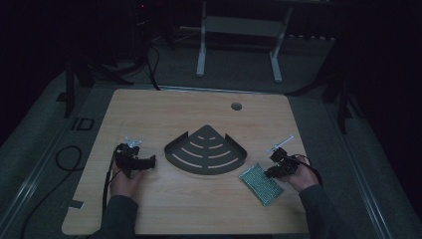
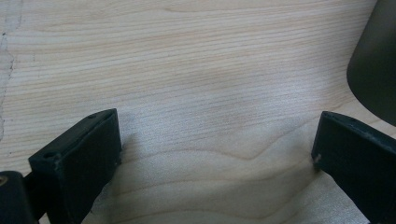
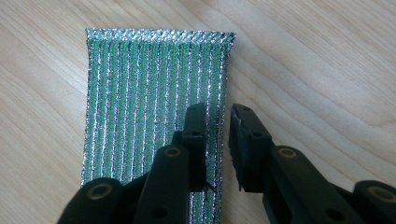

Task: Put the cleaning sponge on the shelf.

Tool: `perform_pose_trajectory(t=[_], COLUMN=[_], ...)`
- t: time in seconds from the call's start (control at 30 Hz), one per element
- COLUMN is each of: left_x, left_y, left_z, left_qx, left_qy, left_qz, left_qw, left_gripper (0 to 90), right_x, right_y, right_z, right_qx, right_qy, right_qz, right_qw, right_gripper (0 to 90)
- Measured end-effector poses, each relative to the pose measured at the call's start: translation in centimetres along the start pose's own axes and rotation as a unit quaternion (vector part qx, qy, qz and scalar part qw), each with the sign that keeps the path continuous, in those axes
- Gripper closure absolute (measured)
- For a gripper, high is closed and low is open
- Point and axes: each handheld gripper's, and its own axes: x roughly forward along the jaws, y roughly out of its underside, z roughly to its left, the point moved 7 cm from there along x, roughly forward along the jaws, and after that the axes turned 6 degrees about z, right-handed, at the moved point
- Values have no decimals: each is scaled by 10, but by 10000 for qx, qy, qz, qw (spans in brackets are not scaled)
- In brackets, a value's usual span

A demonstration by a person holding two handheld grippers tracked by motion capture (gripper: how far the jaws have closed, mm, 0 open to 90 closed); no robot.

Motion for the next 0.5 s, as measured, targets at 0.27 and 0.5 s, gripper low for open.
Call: perform_pose_trajectory(t=[0.27, 0.5], left_x=[0, 0], left_y=[0, 0], left_z=[0, 0], left_qx=[0, 3], left_qy=[6, 2], left_qz=[-6, -2], left_qw=[10000, 10000], left_gripper=[18, 18], right_x=[8, 11], right_y=[0, -1], right_z=[-4, -7], right_qx=[81, 197], right_qy=[-98, -356], right_qz=[191, 323], right_qw=[9997, 9986], right_gripper=[725, 729])
